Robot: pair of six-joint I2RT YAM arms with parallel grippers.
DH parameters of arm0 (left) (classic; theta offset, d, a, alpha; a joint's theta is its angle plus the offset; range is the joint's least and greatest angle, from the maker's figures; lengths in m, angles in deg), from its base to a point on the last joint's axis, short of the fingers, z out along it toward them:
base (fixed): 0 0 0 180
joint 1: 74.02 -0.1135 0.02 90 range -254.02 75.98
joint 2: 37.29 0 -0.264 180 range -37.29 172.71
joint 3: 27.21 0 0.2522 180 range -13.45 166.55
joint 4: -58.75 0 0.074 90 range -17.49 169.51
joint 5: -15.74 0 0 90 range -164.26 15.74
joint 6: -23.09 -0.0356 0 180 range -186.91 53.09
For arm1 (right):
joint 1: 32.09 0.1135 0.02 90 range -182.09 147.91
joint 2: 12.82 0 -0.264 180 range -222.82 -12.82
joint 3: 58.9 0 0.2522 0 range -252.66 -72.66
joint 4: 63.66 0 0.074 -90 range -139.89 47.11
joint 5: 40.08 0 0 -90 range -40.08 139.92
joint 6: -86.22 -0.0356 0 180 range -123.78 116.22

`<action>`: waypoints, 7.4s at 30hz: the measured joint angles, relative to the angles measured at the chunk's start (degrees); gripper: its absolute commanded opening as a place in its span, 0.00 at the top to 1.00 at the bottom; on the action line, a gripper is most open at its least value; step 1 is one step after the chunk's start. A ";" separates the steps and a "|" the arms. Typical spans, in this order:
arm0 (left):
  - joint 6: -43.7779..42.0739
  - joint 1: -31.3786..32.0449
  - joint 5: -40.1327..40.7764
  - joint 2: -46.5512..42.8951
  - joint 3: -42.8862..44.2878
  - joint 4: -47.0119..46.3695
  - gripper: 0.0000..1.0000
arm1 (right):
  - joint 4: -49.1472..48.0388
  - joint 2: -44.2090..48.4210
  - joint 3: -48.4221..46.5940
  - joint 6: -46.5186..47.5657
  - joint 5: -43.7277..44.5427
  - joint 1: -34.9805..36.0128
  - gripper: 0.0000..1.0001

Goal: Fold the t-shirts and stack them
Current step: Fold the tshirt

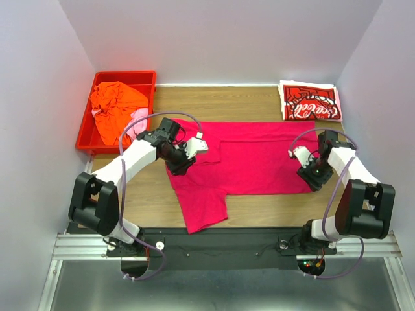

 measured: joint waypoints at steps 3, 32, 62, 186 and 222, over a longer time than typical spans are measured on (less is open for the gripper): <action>-0.37 -0.04 0.00 0.00 -0.79 -0.48 0.55 | -3.43 0.00 3.43 2.10 3.19 0.00 0.45; -2.80 10.43 5.64 -0.57 -13.75 -3.89 0.61 | -19.96 5.95 10.38 4.92 8.57 -0.02 1.00; -2.58 11.32 4.24 4.42 -12.39 -6.73 1.00 | -13.97 -0.07 10.75 10.58 4.37 -0.02 0.55; -1.73 8.90 -1.79 8.59 -9.03 -5.14 0.90 | -5.40 -41.53 -42.03 -37.59 -9.18 7.76 0.55; 0.57 8.81 2.73 2.36 -14.29 -6.49 0.85 | -0.55 -2.34 -10.01 -24.35 6.91 0.39 0.99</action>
